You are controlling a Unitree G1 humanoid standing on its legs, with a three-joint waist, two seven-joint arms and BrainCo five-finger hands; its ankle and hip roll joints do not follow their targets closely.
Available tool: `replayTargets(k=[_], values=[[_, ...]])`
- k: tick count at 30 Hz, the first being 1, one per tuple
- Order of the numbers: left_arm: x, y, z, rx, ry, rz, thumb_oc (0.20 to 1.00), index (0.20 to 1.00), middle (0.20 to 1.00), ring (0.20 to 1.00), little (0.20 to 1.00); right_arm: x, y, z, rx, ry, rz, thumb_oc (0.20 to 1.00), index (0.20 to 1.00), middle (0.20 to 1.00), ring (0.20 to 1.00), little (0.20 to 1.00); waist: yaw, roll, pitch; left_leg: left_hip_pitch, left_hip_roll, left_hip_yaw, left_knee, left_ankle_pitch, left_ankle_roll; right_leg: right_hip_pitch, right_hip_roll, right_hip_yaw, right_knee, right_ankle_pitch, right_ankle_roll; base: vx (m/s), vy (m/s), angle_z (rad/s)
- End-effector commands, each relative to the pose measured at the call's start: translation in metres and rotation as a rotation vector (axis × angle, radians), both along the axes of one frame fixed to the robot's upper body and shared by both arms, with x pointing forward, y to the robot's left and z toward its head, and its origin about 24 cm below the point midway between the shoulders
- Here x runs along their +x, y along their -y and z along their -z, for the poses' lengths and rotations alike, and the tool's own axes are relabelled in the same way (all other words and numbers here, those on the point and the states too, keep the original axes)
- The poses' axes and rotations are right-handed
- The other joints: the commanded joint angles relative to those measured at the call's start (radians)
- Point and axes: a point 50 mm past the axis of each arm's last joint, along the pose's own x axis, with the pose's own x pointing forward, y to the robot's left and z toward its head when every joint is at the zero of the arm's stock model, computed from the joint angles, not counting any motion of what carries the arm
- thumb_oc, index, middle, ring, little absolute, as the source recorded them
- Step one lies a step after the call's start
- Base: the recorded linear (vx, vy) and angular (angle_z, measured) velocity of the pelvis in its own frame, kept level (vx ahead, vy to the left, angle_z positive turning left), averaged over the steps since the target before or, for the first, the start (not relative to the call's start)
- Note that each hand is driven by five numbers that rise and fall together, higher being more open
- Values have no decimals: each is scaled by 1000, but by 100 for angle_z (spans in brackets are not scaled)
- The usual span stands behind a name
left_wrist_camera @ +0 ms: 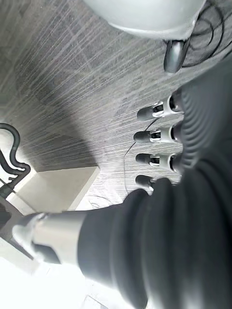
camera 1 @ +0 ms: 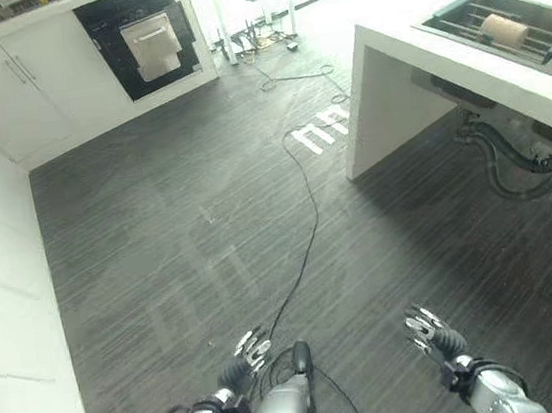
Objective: Place the dishes in the dishwasher.
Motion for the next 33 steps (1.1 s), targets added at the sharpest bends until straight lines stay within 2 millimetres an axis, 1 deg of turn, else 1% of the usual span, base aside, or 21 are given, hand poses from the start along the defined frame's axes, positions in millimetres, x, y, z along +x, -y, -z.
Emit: replayTargets(k=[1,4,5,7,9,11,12,13,14,16,17,18,19,20,21,22,23,26,29,32,33], values=[[16,1,-12,29,99,65,1000,1000,1000,1000,1000,14,8,-18,-9,114,7,1000,1000,1000,1000,1000,-10,30,-47,95,44,-11,33,-64,-120,-181,73,-46,-85,189,-41,152,122,-66],[18,-1,-12,46,94,69,1000,1000,1000,1000,1000,15,5,-18,-1,111,19,1000,1000,1000,1000,1000,-21,39,-60,145,30,-18,24,-94,-99,-204,60,-53,-29,171,-34,189,149,-22],[19,-2,-13,56,95,72,1000,1000,1000,1000,1000,17,2,-18,4,115,22,1000,1000,1000,1000,1000,-25,42,-62,156,22,-17,26,-103,-82,-216,55,-46,15,161,-31,147,162,-39],[21,-4,-14,64,97,69,1000,1000,1000,1000,1000,19,-3,-18,12,122,29,1000,1000,1000,1000,1000,-34,43,-61,171,2,-6,27,-120,-46,-250,40,-32,107,182,-16,141,202,-9],[22,-4,-15,71,94,74,1000,1000,1000,1000,1000,21,-6,-18,15,125,38,1000,1000,1000,1000,1000,-37,43,-61,176,-11,9,27,-130,-24,-278,30,-30,184,206,-2,89,169,-13],[22,-2,-14,83,87,90,1000,1000,1000,1000,1000,21,-11,-19,20,135,50,1000,1000,1000,1000,1000,-48,51,-53,186,-20,14,27,-143,3,-349,37,-26,332,251,12,69,156,-8],[21,-3,-13,91,78,89,1000,1000,1000,1000,1000,21,-14,-19,22,138,47,1000,1000,1000,1000,1000,-51,56,-48,195,-19,19,25,-147,9,-391,29,-44,403,270,17,74,90,-16],[21,-3,-12,92,75,80,1000,1000,1000,1000,1000,22,-15,-19,23,140,36,1000,1000,1000,1000,1000,-53,59,-44,205,-18,27,19,-151,9,-412,4,-68,411,278,17,87,1,-20],[22,-3,-12,89,76,70,1000,1000,1000,1000,1000,22,-16,-19,22,143,25,1000,1000,1000,1000,1000,-53,57,-41,216,-16,35,14,-154,5,-414,-24,-95,361,282,17,108,-142,-30],[25,-4,-14,88,87,53,1000,1000,1000,1000,1000,22,-14,-18,18,150,7,1000,1000,1000,1000,1000,-64,42,-36,249,-17,39,9,-182,-17,-441,-111,-121,166,356,40,154,-312,-35],[27,-5,-15,86,89,30,1000,1000,1000,1000,1000,24,-13,-18,20,150,-5,1000,1000,1000,1000,1000,-68,39,-30,272,-7,43,3,-202,-28,-471,-156,-130,109,398,61,156,-369,-42],[27,-6,-15,84,91,16,1000,1000,1000,1000,1000,25,-13,-18,21,150,-14,1000,1000,1000,1000,1000,-66,39,-28,281,2,50,0,-210,-33,-481,-172,-140,92,412,69,173,-483,-40],[26,-8,-15,83,94,-1,1000,1000,1000,1000,1000,27,-13,-18,23,154,-38,1000,1000,1000,1000,1000,-56,37,-30,287,26,73,-1,-219,-48,-461,-173,-167,59,390,79,192,-547,-40],[24,-9,-14,82,89,-11,1000,1000,1000,1000,1000,28,-14,-19,21,152,-54,1000,1000,1000,1000,1000,-50,27,-36,289,41,91,7,-230,-56,-435,-171,-179,44,387,85,203,-594,-33],[24,-10,-14,77,83,-28,1000,1000,1000,1000,1000,28,-14,-19,21,149,-58,1000,1000,1000,1000,1000,-47,27,-38,290,60,101,14,-227,-65,-408,-147,-184,34,350,79,197,-543,-45],[22,-9,-13,59,77,-45,1000,1000,1000,1000,1000,29,-15,-20,20,146,-61,1000,1000,1000,1000,1000,-48,24,-42,288,78,104,33,-226,-76,-384,-118,-176,29,317,67,185,-500,-36],[21,-5,-13,44,78,-54,1000,1000,1000,1000,1000,30,-15,-22,14,152,-71,1000,1000,1000,1000,1000,-52,21,-44,278,101,103,67,-225,-91,-362,-85,-161,29,285,43,190,-512,-17],[21,4,-13,41,83,-47,1000,1000,1000,1000,1000,32,-9,-25,4,154,-58,1000,1000,1000,1000,1000,-54,8,-43,226,140,88,170,-215,-114,-316,-21,-136,21,239,-13,141,-466,-20],[22,8,-13,39,97,-29,1000,1000,1000,1000,1000,32,-3,-26,2,161,-48,1000,1000,1000,1000,1000,-48,5,-41,167,151,54,268,-181,-120,-301,3,-124,16,222,-37,78,-299,-32],[23,5,-14,33,98,-4,1000,1000,1000,1000,1000,25,3,-23,3,152,-16,1000,1000,1000,1000,1000,-50,-3,-36,73,158,40,458,-120,-130,-281,24,-105,14,201,-71,117,-260,-9],[23,5,-14,31,97,8,1000,1000,1000,1000,1000,23,5,-22,4,144,1,1000,1000,1000,1000,1000,-47,-2,-35,54,147,33,470,-116,-127,-269,32,-103,9,198,-77,142,-105,7]])
